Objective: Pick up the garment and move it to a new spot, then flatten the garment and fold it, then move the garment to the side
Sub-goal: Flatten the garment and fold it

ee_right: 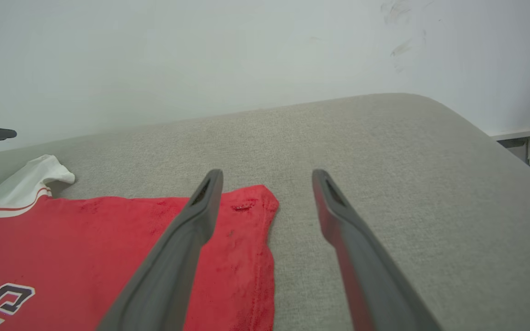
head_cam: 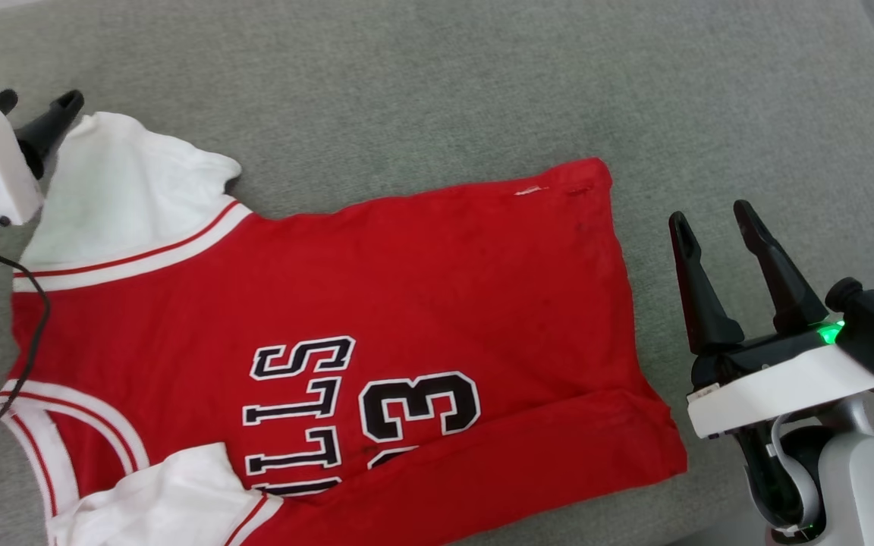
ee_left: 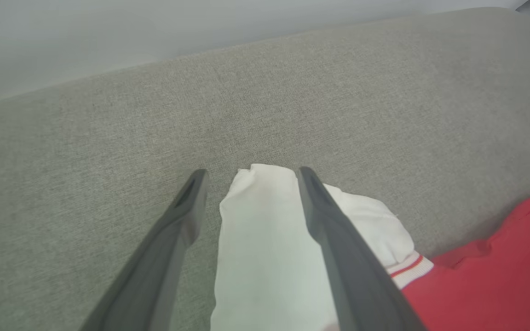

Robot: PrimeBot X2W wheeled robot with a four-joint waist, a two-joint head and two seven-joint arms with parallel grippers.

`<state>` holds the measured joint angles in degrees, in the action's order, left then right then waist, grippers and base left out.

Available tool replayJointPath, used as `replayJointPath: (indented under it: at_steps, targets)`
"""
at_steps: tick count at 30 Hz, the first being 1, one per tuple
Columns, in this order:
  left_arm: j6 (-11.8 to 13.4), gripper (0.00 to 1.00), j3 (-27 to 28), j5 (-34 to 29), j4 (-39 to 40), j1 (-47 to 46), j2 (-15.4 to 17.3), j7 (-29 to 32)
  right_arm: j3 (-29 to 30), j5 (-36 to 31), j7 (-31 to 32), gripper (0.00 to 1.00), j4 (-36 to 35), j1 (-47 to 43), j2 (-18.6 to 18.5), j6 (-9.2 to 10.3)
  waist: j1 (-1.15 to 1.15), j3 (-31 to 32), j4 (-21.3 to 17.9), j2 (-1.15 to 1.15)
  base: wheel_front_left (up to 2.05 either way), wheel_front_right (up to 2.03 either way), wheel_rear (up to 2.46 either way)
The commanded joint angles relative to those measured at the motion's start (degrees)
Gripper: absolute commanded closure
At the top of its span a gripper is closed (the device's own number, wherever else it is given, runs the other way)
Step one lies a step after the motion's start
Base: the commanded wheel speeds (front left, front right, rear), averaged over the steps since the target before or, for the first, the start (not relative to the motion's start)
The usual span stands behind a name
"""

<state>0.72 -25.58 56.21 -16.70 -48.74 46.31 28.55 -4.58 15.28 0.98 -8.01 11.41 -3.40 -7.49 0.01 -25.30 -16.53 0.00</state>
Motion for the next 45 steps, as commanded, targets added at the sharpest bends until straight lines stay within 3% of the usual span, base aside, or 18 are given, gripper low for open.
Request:
replayJointPath:
  at_steps: [1,5,10,16,17,18,27,33,45]
  targets:
    - [-0.15,0.00,-0.53,0.81,-0.83,-1.30,0.52,2.74,-0.11,0.40,-0.46,0.00,0.45,0.24,0.34,0.01,-0.01,-1.19,-1.40,0.00,0.00,0.00,0.00]
    - [-0.61,0.00,-2.40,1.55,-3.06,-3.60,2.14,10.62,-0.80,1.11,-1.67,0.00,1.49,0.33,0.55,0.00,-0.01,-2.35,-2.67,0.00,0.00,0.00,0.00]
    - [-0.10,0.00,-4.50,1.29,-5.83,-4.13,3.27,16.25,-1.64,2.34,-2.39,0.00,3.02,0.74,0.60,0.00,-0.01,-3.79,-3.74,0.00,0.00,0.00,0.00]
    - [0.72,0.04,-7.44,3.35,-8.84,-1.11,1.61,23.13,-1.85,3.49,-3.02,0.00,4.26,1.10,0.59,0.00,-0.01,-4.44,-4.21,0.00,0.00,0.00,0.00]
    - [0.84,0.67,-7.85,3.36,-9.07,-0.74,1.42,23.58,-1.76,3.81,-3.05,0.00,4.45,1.12,0.59,0.00,-0.01,-4.48,-4.23,0.00,0.00,0.00,0.00]
    - [0.76,1.00,-7.77,3.68,-9.23,-0.57,0.94,23.30,-1.71,3.86,-2.99,0.00,4.56,1.17,0.59,0.00,-0.01,-4.51,-4.22,0.00,0.00,0.00,0.00]
    - [-0.01,1.00,-5.18,4.00,-10.15,-1.73,-0.80,16.82,-1.41,5.55,-0.30,0.00,6.17,2.77,0.31,0.00,-0.01,-2.24,-2.77,0.00,0.00,0.00,0.00]
    - [-1.08,1.00,-4.09,3.06,-8.86,-4.14,-1.66,12.28,-1.27,10.54,6.03,0.00,11.86,8.66,-3.60,0.00,-0.01,0.12,0.18,0.00,0.00,0.00,0.00]
    - [-2.13,1.00,-6.36,1.84,-2.17,-5.85,-5.15,11.73,-4.42,17.47,27.79,0.00,29.15,23.69,-11.60,0.01,-0.01,0.03,8.68,0.00,0.00,0.00,0.00]
